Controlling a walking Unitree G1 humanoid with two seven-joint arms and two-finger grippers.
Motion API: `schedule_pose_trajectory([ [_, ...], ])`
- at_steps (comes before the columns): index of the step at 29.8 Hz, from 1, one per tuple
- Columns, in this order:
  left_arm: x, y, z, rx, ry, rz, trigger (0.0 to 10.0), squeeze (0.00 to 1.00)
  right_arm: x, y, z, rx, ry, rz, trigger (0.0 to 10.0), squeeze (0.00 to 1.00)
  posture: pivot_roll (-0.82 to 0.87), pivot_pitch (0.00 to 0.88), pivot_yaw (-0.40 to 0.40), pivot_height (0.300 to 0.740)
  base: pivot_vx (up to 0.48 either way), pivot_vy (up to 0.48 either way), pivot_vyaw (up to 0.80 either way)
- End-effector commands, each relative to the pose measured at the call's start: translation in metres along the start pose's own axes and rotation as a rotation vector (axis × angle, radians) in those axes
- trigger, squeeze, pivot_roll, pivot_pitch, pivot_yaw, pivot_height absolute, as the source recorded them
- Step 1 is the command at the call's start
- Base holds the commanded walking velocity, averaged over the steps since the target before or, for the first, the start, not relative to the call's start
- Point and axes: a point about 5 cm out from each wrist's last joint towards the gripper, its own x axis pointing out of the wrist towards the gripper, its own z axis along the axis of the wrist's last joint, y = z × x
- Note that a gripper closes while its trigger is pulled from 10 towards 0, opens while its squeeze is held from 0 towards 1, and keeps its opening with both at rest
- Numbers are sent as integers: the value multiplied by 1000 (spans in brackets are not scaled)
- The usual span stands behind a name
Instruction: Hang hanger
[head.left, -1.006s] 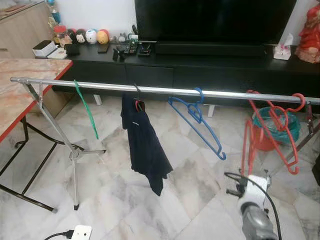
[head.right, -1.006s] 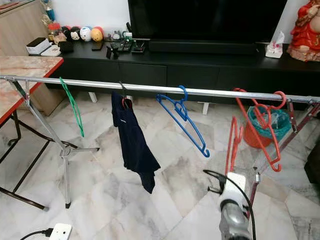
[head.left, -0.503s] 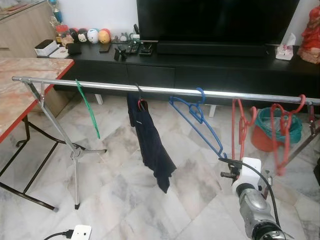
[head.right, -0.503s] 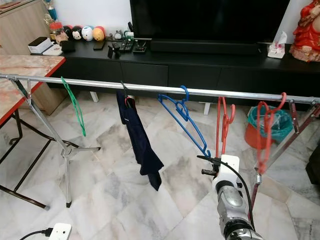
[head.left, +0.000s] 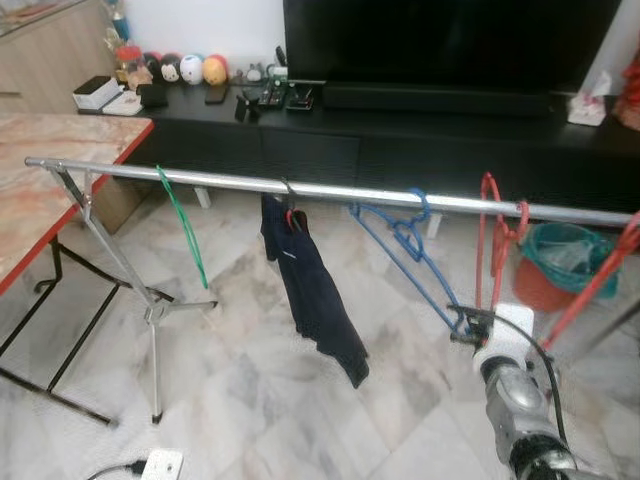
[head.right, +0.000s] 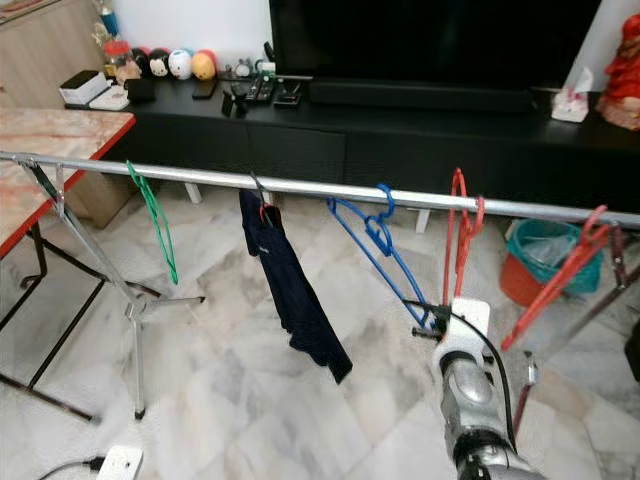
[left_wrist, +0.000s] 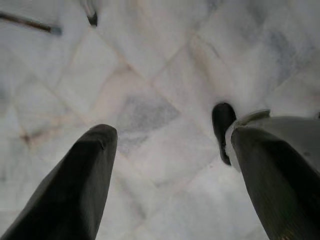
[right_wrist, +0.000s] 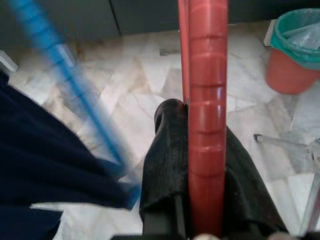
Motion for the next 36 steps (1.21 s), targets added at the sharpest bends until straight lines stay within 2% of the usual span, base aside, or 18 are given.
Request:
schedule_pose_trajectory([
  [1,0,-4,1,1,-7,-7,10000,0,1,-8,7,-5,-31,-23,10000,0,-2,0,34,740,285,0,0],
  [16,0,-4,-2,5,7,-8,10000,0,0,-6,3,-1,-15,-15,10000,0,0,0,37,740,55,0,0],
  [21,0,-3,-2,4,11,-7,10000,0,1,-6,3,-25,9,-14,10000,0,0,0,37,740,0,0,0],
  [27,0,-2,-3,3,13,-6,10000,0,6,-3,12,-31,7,1,10000,0,2,0,35,740,0,0,0],
  [36,-1,-5,-9,4,30,-13,10000,0,13,2,17,-97,107,8,10000,0,4,0,24,740,0,0,0],
])
